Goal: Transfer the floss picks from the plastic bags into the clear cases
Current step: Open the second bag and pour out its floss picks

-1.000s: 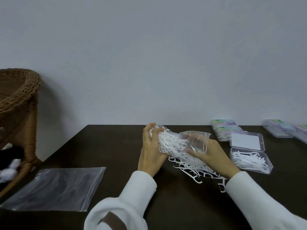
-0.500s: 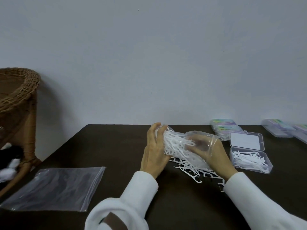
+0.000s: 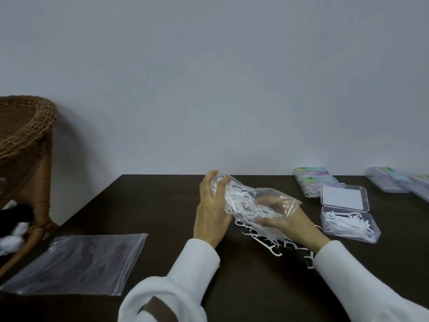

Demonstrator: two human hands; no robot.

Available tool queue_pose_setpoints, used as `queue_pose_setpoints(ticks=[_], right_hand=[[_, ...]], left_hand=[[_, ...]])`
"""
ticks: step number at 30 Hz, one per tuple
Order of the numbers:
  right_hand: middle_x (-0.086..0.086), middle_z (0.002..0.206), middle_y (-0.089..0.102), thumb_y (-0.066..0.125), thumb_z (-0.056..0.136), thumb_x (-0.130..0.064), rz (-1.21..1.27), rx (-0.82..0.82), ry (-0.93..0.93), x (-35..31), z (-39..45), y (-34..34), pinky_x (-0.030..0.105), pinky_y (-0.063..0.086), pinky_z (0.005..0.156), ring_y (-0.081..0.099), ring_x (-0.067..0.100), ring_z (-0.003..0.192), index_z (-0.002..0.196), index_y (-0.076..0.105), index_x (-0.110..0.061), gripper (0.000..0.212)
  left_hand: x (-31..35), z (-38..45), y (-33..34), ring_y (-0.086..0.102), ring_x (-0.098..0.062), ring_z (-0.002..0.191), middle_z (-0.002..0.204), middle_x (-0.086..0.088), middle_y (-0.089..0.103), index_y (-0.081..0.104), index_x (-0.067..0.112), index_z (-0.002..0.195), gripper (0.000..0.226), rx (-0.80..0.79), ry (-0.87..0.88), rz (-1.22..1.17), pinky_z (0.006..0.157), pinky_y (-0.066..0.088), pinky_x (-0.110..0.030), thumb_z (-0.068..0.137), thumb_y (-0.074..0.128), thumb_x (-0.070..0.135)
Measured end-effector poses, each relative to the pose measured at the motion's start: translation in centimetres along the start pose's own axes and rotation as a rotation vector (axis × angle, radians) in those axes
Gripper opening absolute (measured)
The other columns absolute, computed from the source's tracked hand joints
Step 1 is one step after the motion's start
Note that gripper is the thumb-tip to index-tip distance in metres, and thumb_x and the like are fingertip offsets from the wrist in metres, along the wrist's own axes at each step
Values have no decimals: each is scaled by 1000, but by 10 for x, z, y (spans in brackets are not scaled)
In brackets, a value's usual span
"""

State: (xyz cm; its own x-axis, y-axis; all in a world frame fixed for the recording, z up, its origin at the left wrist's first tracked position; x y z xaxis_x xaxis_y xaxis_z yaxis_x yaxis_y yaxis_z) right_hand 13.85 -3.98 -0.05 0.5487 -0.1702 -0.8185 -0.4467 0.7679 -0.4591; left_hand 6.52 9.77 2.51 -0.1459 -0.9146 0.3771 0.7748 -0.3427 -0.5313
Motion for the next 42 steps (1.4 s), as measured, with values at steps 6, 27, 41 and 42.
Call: queue_pose_setpoints(ticks=[6,27,41,42], right_hand=[[-13,93,70,76,74,-23,-123,63,38,4,2,-15,6,43,74,61,-8,86,88,70,-30,17],[-12,93,66,71,76,-8,-327,-47,134,25,-3,-22,14,42,89,60,2,93,81,60,-35,30],[-7,109,66,59,89,-18,41,64,14,6,-1,-26,23,47,93,62,4,103,101,62,-24,13],[-6,108,66,54,92,-18,93,47,16,3,-2,-23,26,49,91,63,8,101,103,62,-22,14]], left_hand=[[-17,3,-7,51,-23,116,142,1,22,50,23,126,69,21,-96,12,75,47,-20,67,76,-2],[-80,-2,-46,42,-15,120,139,-6,28,50,16,124,55,271,-513,-91,89,30,-9,76,73,0],[-78,-5,-35,46,-18,118,137,-4,28,51,11,124,53,241,-566,-227,94,33,-11,76,69,-5],[-71,-4,-32,46,-16,116,136,-3,29,52,12,122,51,226,-526,-230,91,31,-4,76,68,-5]])
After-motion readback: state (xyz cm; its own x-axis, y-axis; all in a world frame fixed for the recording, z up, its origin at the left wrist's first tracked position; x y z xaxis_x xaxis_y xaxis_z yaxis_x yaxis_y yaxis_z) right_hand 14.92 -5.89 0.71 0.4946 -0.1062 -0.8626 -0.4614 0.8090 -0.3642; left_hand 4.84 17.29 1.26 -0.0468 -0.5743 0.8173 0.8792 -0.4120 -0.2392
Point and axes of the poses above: each hand's wrist, its own z-axis towards the middle knuckle, its own y-axis out of the palm, x = y × z, the point moved 10 cm from there along z, towards the middle knuckle
